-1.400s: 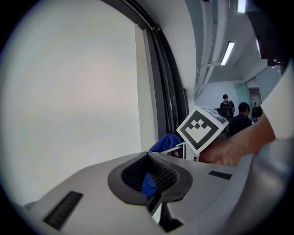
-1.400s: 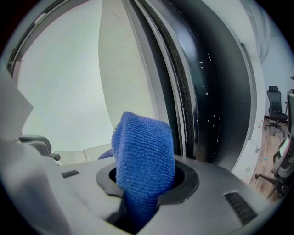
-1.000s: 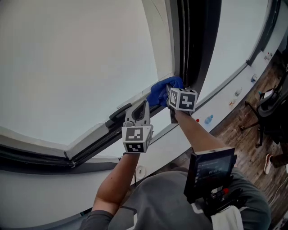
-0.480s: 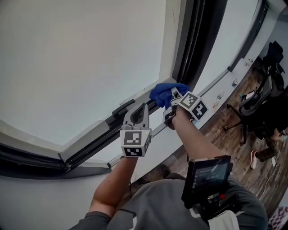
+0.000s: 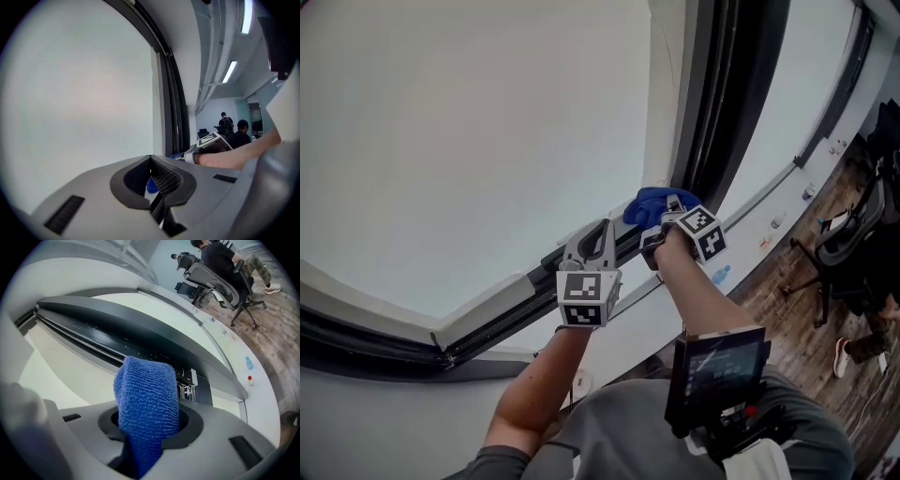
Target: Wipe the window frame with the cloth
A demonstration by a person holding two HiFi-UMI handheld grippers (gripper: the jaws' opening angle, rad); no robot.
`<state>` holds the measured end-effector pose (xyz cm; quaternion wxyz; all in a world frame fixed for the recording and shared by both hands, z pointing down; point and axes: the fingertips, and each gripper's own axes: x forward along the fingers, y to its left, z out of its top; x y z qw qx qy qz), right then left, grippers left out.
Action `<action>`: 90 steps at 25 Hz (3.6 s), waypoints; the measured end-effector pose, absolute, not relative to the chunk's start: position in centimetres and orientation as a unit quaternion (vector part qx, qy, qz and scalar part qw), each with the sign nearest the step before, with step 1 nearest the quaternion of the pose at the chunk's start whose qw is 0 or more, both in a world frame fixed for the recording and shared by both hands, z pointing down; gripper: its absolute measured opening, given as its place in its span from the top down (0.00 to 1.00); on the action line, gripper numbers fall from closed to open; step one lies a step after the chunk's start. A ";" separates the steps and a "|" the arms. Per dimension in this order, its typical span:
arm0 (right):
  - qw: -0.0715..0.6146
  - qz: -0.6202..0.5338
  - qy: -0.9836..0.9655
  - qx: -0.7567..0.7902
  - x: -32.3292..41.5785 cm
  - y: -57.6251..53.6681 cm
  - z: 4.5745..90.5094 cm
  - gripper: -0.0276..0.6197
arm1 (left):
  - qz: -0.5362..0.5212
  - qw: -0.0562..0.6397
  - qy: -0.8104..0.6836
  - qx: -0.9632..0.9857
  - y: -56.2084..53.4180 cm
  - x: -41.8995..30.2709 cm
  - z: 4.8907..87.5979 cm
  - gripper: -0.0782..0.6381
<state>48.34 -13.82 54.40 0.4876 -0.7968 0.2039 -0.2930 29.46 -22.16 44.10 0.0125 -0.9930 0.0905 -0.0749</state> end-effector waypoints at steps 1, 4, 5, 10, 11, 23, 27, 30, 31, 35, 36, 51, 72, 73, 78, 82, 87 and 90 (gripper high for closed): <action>0.490 -0.294 0.202 -0.796 48.9 -14.1 54.7 0.74 | -0.080 0.018 0.090 -0.993 -22.2 30.3 44.3 0.88; 0.495 -0.294 0.199 -0.793 50.3 -14.9 55.4 0.74 | -0.091 0.030 0.079 -0.992 -21.8 32.1 44.7 0.88; 0.497 -0.293 0.200 -0.792 50.6 -15.1 55.5 0.74 | -0.093 0.036 0.076 -0.992 -21.7 32.5 44.6 0.88; 0.517 -0.284 0.207 -0.781 51.4 -15.8 54.9 0.74 | -0.090 0.055 0.062 -0.992 -20.9 34.0 43.1 0.88; 0.517 -0.281 0.209 -0.781 51.6 -15.9 54.6 0.74 | -0.089 0.052 0.063 -0.993 -20.9 34.2 42.7 0.88; 0.519 -0.230 0.260 -0.782 51.8 -16.7 45.8 0.74 | -0.043 0.046 0.061 -0.996 -21.0 35.4 35.2 0.88; 0.521 -0.211 0.275 -0.780 51.8 -16.5 42.6 0.74 | -0.031 0.050 0.048 -0.997 -20.6 35.7 32.4 0.88; 0.522 -0.199 0.292 -0.776 51.8 -16.5 39.8 0.74 | -0.018 0.043 0.037 -0.998 -20.2 35.8 30.1 0.88; 0.522 -0.196 0.298 -0.775 51.8 -16.4 38.8 0.74 | -0.013 0.038 0.033 -0.999 -20.1 35.8 29.4 0.88; 0.521 -0.171 0.323 -0.771 51.5 -16.5 34.7 0.74 | 0.008 0.038 0.025 -0.999 -19.8 35.7 26.5 0.88; 0.522 -0.165 0.330 -0.769 51.4 -16.5 33.7 0.74 | 0.013 0.040 0.023 -0.999 -19.8 35.7 25.7 0.88; 0.498 -0.100 0.400 -0.762 51.3 -16.7 20.7 0.74 | 0.049 0.067 0.000 -0.997 -19.1 36.2 16.5 0.88; 0.513 -0.020 0.445 -0.734 50.9 -17.0 5.9 0.74 | 0.110 0.080 -0.004 -0.991 -19.0 35.9 6.9 0.88; 0.513 -0.016 0.447 -0.733 50.8 -17.0 5.2 0.74 | 0.112 0.081 -0.003 -0.990 -19.1 36.0 6.3 0.88; 0.507 0.003 0.455 -0.732 50.8 -16.8 1.7 0.74 | 0.137 0.090 0.001 -0.987 -19.4 36.1 3.1 0.88; 0.510 0.021 0.463 -0.725 50.7 -16.4 -1.0 0.74 | 0.153 0.099 -0.001 -0.983 -19.1 36.0 0.8 0.88; 0.514 0.028 0.473 -0.714 50.3 -16.3 -3.5 0.74 | 0.148 0.108 0.006 -0.983 -19.1 36.3 0.0 0.88; 0.514 0.027 0.473 -0.715 50.5 -16.2 -3.9 0.74 | 0.170 0.127 -0.007 -0.977 -17.8 35.5 -1.7 0.88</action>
